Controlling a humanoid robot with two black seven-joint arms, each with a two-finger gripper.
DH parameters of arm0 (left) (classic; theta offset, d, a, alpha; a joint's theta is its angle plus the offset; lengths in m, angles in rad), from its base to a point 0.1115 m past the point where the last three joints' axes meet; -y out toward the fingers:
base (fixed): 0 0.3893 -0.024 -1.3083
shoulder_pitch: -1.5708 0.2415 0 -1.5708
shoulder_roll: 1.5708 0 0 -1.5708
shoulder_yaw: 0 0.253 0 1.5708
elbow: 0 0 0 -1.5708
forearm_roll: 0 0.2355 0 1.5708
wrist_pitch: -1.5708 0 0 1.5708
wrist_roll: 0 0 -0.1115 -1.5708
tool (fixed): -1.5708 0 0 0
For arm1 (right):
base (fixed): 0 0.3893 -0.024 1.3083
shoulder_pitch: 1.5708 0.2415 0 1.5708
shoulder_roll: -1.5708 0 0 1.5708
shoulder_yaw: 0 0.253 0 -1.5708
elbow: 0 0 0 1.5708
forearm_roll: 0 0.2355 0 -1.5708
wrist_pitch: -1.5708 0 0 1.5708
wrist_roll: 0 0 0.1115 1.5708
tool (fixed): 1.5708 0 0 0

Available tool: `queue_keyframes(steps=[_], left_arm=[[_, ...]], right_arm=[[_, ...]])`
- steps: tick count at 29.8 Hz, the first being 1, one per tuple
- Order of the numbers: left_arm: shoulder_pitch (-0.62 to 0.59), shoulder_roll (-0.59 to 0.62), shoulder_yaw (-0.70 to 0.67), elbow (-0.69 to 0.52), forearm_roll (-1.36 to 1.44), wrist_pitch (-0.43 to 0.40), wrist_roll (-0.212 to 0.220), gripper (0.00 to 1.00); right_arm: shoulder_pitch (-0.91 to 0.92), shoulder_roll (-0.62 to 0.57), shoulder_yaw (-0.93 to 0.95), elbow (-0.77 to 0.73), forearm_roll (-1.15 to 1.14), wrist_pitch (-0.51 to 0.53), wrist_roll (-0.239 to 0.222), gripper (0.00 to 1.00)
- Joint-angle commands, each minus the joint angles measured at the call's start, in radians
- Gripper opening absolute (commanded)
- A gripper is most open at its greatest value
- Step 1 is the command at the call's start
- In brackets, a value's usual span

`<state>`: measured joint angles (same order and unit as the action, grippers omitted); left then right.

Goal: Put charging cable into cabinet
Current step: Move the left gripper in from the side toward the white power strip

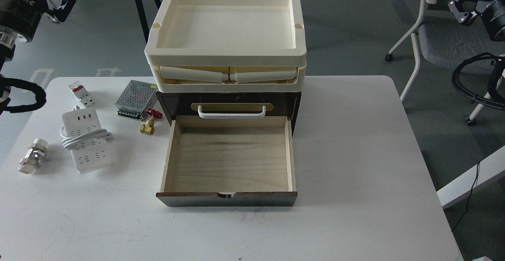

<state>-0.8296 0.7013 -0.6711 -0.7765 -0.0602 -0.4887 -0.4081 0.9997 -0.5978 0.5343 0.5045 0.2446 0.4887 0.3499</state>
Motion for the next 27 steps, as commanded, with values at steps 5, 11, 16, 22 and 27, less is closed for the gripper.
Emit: queue_keyframes(steps=[5, 11, 16, 22, 27], left_arm=[[-0.009, -0.025, -0.013, 0.028, -0.019, 0.000, 0.052, 1.00], [-0.005, -0.117, -0.137, 0.237, -0.101, 0.000, 0.019, 1.00], [0.053, -0.121, -0.275, 0.148, -0.104, 0.000, -0.078, 1.00], [0.153, 0.045, -0.301, -0.267, -0.029, 0.000, -0.075, 1.00], [0.182, 0.311, -0.305, -0.489, 0.381, 0.000, -0.075, 1.00]], right_arm=[[-0.007, -0.003, 0.003, -0.006, 0.002, 0.000, 0.001, 1.00], [-0.007, -0.011, 0.003, -0.004, 0.004, 0.000, 0.001, 1.00], [-0.009, -0.013, 0.004, -0.004, 0.008, 0.000, 0.001, 1.00], [-0.012, -0.034, 0.006, -0.006, 0.009, 0.000, 0.003, 1.00], [-0.035, -0.054, 0.006, -0.006, 0.009, 0.000, 0.006, 1.00]])
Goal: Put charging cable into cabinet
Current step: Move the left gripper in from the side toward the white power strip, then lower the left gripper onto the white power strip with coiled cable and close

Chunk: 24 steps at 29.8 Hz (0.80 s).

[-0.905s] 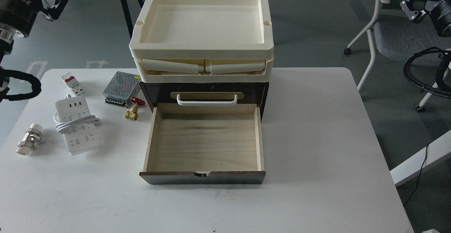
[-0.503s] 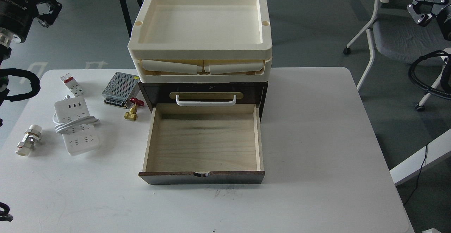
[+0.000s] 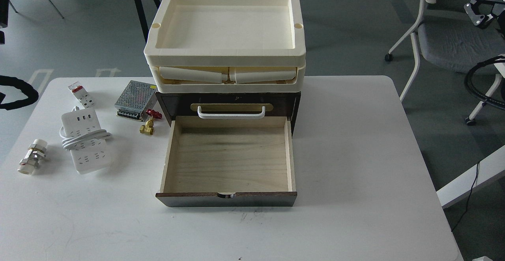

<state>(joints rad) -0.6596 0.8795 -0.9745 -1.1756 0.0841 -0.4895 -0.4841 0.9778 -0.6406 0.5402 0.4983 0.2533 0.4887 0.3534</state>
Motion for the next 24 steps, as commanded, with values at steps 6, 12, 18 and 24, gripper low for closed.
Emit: queue_keyframes(steps=[6, 12, 18, 24], left_arm=[[0.020, 0.272, 0.000, -0.148, 0.924, 0.001, -0.001, 1.00], [0.083, 0.383, 0.100, -0.275, 1.497, 0.001, -0.004, 1.00], [0.075, 0.371, 0.338, -0.204, 2.029, 0.001, -0.005, 0.99], [0.054, 0.196, 0.373, 0.028, 2.098, 0.035, -0.005, 0.97]], right_arm=[[-0.047, -0.014, 0.024, 0.000, 0.001, 0.000, 0.004, 1.00], [-0.067, -0.022, 0.040, 0.000, 0.001, 0.000, 0.004, 1.00], [-0.077, -0.030, 0.040, 0.002, 0.001, 0.000, 0.004, 1.00], [-0.091, -0.037, 0.040, 0.002, 0.001, 0.000, 0.004, 1.00]])
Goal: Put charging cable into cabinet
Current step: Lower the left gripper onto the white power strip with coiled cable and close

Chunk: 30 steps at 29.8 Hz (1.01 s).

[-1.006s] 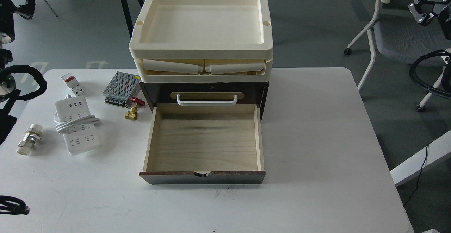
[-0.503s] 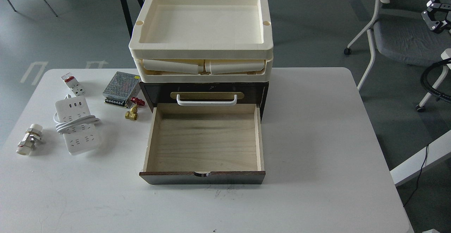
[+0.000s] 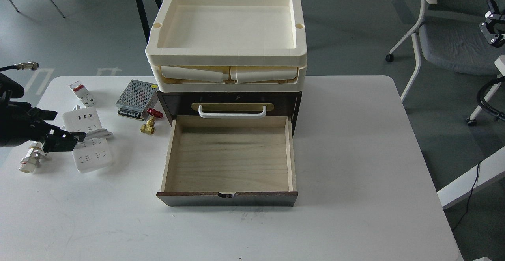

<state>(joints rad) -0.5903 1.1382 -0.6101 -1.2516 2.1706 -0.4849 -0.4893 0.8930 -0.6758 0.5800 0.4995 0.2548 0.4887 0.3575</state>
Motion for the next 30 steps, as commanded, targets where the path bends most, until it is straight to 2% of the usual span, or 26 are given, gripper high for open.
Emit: queue_keyframes(steps=[1, 9, 15, 19, 27, 30], left_arm=[[-0.023, -0.077, 0.012, 0.132, 0.011, 0.051, 0.001, 0.97], [-0.054, -0.210, 0.072, 0.282, 0.011, 0.103, 0.001, 0.97], [-0.117, -0.311, 0.191, 0.492, 0.011, 0.247, 0.001, 0.96], [-0.166, -0.353, 0.295, 0.598, 0.011, 0.298, 0.001, 0.96], [-0.167, -0.368, 0.363, 0.621, 0.011, 0.316, 0.001, 0.95], [-0.164, -0.371, 0.368, 0.621, 0.011, 0.316, 0.001, 0.90]], right_arm=[[-0.008, -0.002, 0.000, -0.001, 0.000, 0.000, 0.000, 1.00], [-0.026, -0.002, 0.003, -0.001, 0.000, 0.000, 0.000, 1.00], [-0.037, -0.002, 0.004, -0.001, 0.000, 0.000, 0.000, 1.00], [-0.037, -0.002, 0.004, -0.012, 0.000, 0.000, 0.000, 1.00], [-0.045, -0.002, 0.004, -0.015, 0.000, 0.000, 0.001, 1.00], [-0.046, -0.002, 0.004, -0.015, 0.000, 0.000, 0.001, 1.00]])
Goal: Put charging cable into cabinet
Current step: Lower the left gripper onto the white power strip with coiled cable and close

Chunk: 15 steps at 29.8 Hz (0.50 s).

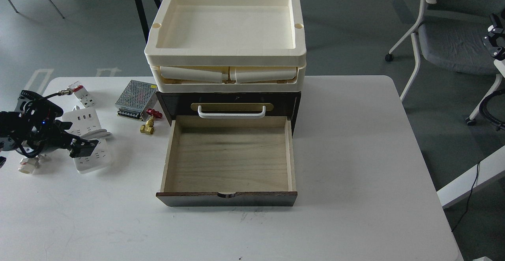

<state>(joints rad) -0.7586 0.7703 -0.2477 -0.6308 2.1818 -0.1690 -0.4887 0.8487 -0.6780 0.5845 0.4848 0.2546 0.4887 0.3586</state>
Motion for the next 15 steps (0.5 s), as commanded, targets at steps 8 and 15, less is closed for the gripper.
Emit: queue_keyframes(steps=[8, 15], left_arm=[[-0.004, -0.006, 0.045, 0.000, 0.000, 0.002, 0.000, 0.53], [-0.004, -0.006, 0.059, 0.003, 0.000, 0.034, 0.000, 0.28]], right_arm=[[-0.019, 0.000, 0.001, -0.002, 0.000, 0.000, 0.000, 1.00], [-0.036, 0.000, 0.020, -0.014, 0.000, 0.000, 0.000, 1.00]])
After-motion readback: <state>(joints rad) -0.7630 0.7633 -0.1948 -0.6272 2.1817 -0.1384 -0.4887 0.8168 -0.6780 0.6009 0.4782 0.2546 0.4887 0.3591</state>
